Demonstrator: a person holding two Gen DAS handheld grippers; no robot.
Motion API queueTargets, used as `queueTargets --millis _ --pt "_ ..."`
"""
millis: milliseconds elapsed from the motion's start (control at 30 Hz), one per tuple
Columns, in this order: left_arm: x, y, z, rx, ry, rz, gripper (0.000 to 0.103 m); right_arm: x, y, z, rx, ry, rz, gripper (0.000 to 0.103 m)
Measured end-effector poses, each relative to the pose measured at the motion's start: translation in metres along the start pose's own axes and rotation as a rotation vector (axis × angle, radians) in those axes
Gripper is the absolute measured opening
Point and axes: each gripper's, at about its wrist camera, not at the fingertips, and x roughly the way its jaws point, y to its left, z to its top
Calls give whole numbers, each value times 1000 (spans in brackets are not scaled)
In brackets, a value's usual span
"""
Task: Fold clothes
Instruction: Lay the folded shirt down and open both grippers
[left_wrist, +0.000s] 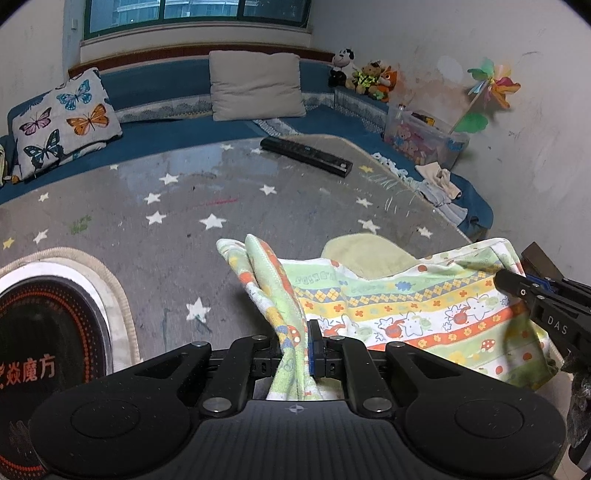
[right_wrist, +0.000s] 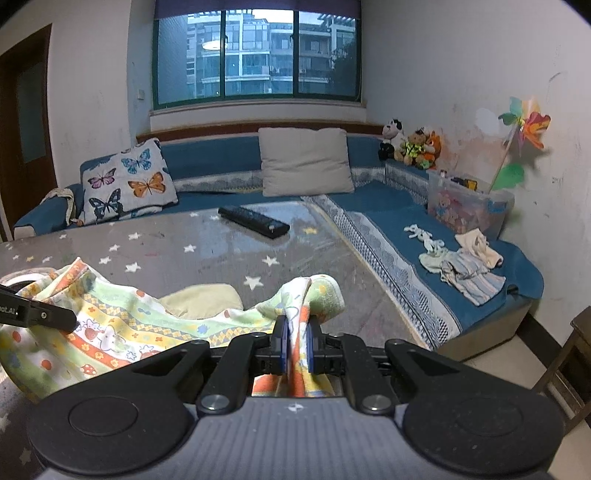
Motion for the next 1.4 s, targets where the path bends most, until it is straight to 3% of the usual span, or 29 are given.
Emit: queueTargets --millis 233,333,367,433,567,733,1000,1200,1400 --pt "9 6 -9 -7 35 27 19 11 -9 -14 32 52 -16 15" --pt "11 8 -13 -3 41 49 36 12 -11 -20 39 69 -21 19" --pt "11 9 -14 -1 41 56 37 11 -12 -22 42 71 -21 20" --pt "11 10 -16 2 41 70 49 10 -15 -24 50 70 -19 30" --pt "12 14 -20 6 41 100 57 4 -16 -29 66 61 -11 41" --pt "10 19 -26 14 27 134 83 -7 -8 -37 57 57 21 68" --pt "4 13 -39 64 -1 140 96 -22 15 -55 46 47 112 73" --pt "4 13 -49 91 -10 161 103 -20 23 -71 30 84 133 74" --pt "6 19 -51 72 -8 160 103 -21 17 -60 36 78 138 77"
